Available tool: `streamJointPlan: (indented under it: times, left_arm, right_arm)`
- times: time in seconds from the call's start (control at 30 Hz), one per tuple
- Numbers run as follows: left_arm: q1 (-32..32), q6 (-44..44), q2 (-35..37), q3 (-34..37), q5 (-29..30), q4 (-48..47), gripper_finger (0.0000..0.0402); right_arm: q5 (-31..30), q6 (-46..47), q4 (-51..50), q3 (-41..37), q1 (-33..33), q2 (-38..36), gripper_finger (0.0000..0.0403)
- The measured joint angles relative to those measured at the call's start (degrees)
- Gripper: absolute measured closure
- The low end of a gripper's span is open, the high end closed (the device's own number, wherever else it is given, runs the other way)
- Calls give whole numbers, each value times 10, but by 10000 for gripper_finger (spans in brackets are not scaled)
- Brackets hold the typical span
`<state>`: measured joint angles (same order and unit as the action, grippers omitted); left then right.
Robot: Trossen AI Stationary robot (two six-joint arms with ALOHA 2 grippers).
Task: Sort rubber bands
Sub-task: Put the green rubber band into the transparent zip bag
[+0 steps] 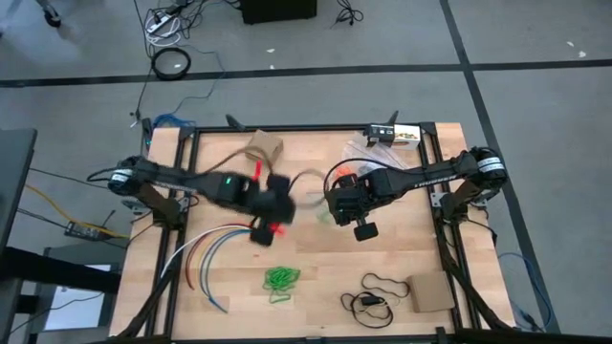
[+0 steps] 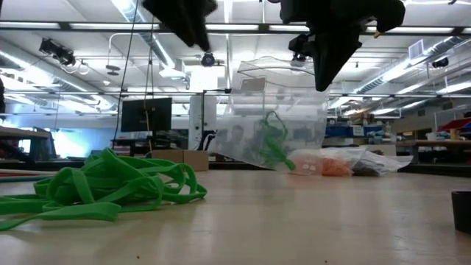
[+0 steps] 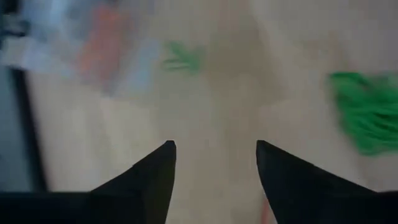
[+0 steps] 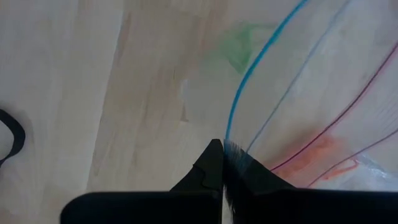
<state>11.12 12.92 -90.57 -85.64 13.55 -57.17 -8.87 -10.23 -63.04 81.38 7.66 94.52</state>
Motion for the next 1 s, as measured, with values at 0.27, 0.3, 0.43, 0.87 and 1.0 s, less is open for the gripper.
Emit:
streamJointPlan:
  times: [0.27,0.3,0.43,0.87,1.0]
  left_arm:
    - [152,-102,22,145,-2,153,200]
    - [162,-119,22,169,-1,180,203]
    - [185,-188,22,267,-5,285,213]
    - [164,-315,22,454,-100,528,274]
    - [154,-316,20,467,-115,561,289]
  right_arm:
    - [-2,-4,4,0,0,0,403]
    - [-2,-4,5,0,0,0,403]
    - [-3,-4,6,0,0,0,403]
    - [-3,0,6,0,1,0,403]
    - [-3,0,6,0,1,0,403]
